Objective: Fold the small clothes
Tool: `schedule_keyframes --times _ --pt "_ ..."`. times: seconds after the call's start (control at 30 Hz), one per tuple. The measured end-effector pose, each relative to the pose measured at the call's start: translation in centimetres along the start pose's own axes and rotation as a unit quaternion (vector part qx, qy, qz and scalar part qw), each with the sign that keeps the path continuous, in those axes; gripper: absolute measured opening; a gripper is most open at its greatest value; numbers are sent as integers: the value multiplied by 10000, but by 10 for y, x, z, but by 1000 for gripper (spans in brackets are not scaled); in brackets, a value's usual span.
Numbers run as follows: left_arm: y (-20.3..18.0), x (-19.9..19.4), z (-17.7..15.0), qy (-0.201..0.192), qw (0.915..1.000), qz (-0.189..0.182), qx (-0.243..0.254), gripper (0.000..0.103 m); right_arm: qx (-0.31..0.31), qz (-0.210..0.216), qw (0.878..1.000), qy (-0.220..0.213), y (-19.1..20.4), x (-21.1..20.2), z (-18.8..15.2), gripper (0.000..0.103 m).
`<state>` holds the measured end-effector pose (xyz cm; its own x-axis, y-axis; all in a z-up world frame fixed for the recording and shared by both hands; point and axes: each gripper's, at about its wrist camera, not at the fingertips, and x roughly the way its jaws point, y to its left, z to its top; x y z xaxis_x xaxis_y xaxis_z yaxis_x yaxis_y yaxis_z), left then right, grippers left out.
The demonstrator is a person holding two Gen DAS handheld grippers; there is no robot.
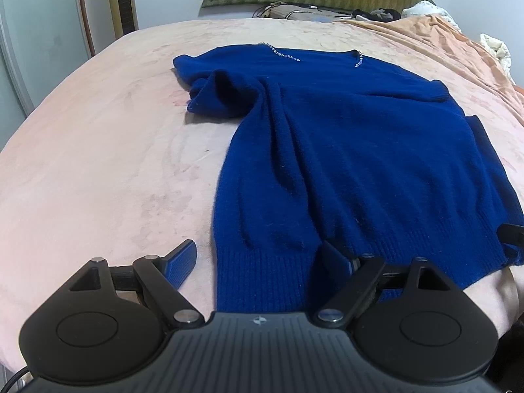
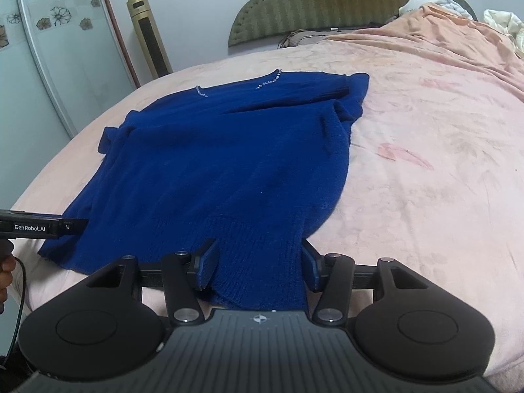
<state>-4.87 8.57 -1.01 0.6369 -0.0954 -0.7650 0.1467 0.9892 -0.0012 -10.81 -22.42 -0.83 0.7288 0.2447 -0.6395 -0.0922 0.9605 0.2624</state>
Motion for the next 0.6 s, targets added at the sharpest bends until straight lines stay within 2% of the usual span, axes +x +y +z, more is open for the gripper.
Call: schedule_keyframes --times 0.1,0.17,0.27,0.3,0.4,0.43,0.47,0.5,0.53,0.57,0.6 --pt "1 0 0 18 10000 18 -9 86 -13 -19 10000 -6 1 1 -1 60" --pt "5 -1 -1 38 10000 37 -27 87 5 31 10000 10 1 2 -1 66" --pt "12 -2 -4 27 9999 -4 -106 87 -67 62 10000 27 4 2 0 70" --pt "11 -3 -5 10 9999 3 -105 87 -103 73 9999 30 5 2 -1 70" --pt "1 -3 -5 22 10000 -20 -39 86 -334 8 9994 17 15 4 -2 62" --pt "-2 -3 -4 15 10000 -69 -5 81 -445 -12 9990 13 20 5 -3 57" --pt "-6 -4 -5 -44 9999 -88 67 63 -514 -27 9987 0 22 7 -3 50" --pt "-10 -7 -5 -96 9997 -190 134 53 -534 -32 9986 -15 24 8 -2 43" --pt "-11 -9 -5 -127 9994 -273 152 32 -493 -10 9988 -30 24 8 -1 30" --pt "-13 -10 -5 -126 9994 -302 148 18 -392 56 9992 -36 22 8 0 20" --pt "-13 -11 -4 -125 9993 -316 124 15 -257 118 9996 -44 18 8 2 19"
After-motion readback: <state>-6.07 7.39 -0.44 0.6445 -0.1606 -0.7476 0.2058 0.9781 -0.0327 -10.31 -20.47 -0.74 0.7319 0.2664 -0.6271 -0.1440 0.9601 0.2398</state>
